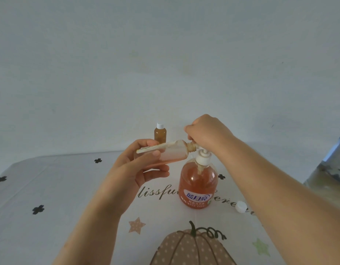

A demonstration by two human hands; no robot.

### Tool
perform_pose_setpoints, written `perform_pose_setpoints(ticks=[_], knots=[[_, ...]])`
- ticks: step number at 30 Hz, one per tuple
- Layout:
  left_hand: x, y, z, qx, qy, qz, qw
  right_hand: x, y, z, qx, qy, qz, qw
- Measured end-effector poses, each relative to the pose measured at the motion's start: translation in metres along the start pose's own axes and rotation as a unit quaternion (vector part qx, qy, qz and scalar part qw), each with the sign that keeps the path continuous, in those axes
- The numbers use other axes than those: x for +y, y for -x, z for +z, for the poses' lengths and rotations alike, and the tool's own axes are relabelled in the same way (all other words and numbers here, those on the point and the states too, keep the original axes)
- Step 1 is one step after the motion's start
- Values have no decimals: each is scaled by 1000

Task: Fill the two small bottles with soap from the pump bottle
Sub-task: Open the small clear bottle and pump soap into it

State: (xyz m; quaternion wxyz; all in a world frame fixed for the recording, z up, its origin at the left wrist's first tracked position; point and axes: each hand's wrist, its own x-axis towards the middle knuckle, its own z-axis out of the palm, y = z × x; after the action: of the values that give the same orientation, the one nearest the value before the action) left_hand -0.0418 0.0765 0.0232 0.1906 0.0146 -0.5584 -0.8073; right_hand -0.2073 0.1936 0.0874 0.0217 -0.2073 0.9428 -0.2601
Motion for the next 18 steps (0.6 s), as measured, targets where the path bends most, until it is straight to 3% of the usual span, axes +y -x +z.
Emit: perform_pose_setpoints(ticks=[18], knots=[[-3,0,2,8,-13,-6,1000,1,6,8,-2,3,17,1000]])
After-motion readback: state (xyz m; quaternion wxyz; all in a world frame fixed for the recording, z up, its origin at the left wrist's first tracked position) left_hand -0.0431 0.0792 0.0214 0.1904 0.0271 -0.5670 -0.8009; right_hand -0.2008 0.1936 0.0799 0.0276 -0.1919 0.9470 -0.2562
